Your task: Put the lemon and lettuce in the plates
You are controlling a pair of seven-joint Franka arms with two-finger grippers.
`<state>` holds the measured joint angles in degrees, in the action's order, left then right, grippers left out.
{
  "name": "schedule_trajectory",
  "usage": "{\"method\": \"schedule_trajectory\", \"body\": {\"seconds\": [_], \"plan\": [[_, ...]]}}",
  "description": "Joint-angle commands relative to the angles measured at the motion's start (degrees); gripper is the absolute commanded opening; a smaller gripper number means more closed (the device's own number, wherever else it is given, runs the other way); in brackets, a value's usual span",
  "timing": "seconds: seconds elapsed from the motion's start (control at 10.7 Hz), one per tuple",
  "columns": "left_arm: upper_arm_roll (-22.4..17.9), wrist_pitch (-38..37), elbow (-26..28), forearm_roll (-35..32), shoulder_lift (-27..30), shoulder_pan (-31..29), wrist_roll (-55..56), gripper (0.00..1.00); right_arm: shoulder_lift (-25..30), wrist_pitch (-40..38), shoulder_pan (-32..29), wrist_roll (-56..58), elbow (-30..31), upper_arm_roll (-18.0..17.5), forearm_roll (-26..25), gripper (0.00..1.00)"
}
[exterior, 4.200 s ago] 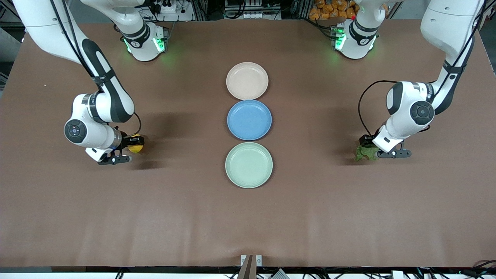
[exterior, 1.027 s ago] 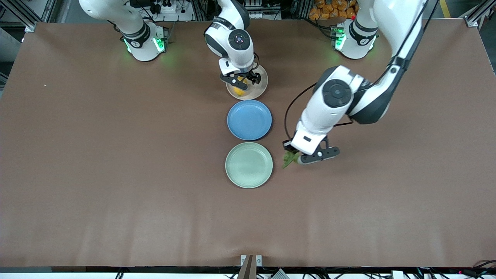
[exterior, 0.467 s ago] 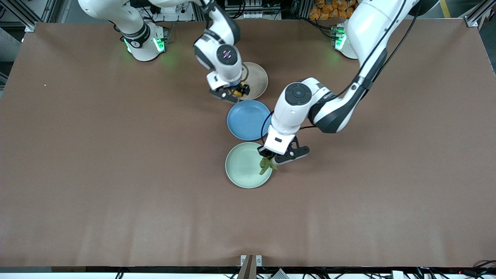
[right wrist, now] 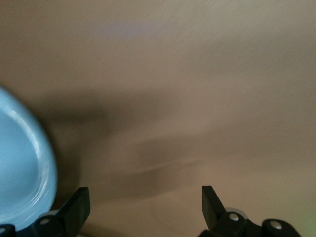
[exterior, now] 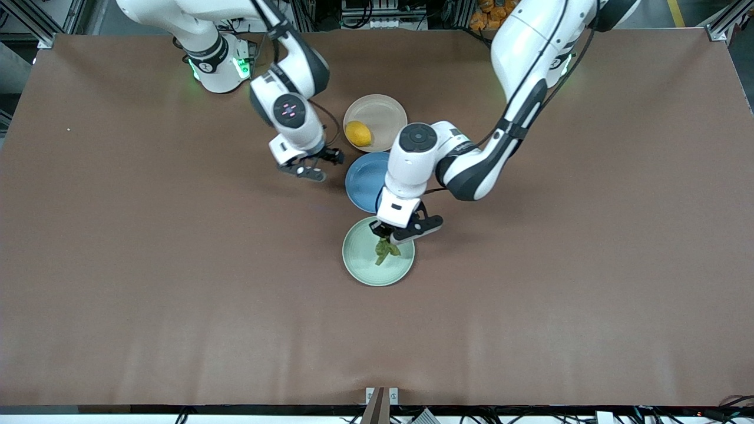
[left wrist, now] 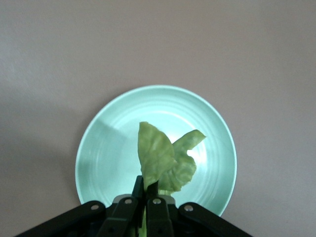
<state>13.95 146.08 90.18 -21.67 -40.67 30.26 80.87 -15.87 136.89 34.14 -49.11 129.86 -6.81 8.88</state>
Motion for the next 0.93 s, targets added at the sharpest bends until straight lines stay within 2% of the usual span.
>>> {"method": "schedule_trajectory", "body": {"seconds": [0.0,0.19,0.28,0.37,0.47,0.84], "plan": [[-1.6,1.7,-2.4,-1.9,-3.4,2.2,2.4,0.0,2.2,2.8,-7.1,6.9,4.3,-0.8,-0.6,1.0],[-1.6,2.7,-2.4,-1.8,-4.8,2.2,2.4,0.0,2.2,5.2,-13.0,13.3,5.9,-0.8,-0.6,1.0],[-1.6,2.7,-2.6,-1.8,-5.1,2.2,2.4,0.04,2.1,5.1,-15.6,16.1,5.9,-0.8,-0.6,1.0],[-1.5,2.7,-2.7,-1.6,-5.6,2.1,2.4,0.58,1.8,5.1,-18.4,19.2,5.9,-0.8,-0.6,1.0],[-1.6,2.8,-2.7,-1.8,-5.7,2.2,2.1,1.0,1.6,5.1,-21.7,22.9,5.9,-0.7,-0.7,1.0],[-1.6,2.5,-2.8,-2.0,-3.8,1.7,1.7,1.0,0.7,5.2,-37.3,42.1,5.9,-0.7,-1.0,1.0]]}}
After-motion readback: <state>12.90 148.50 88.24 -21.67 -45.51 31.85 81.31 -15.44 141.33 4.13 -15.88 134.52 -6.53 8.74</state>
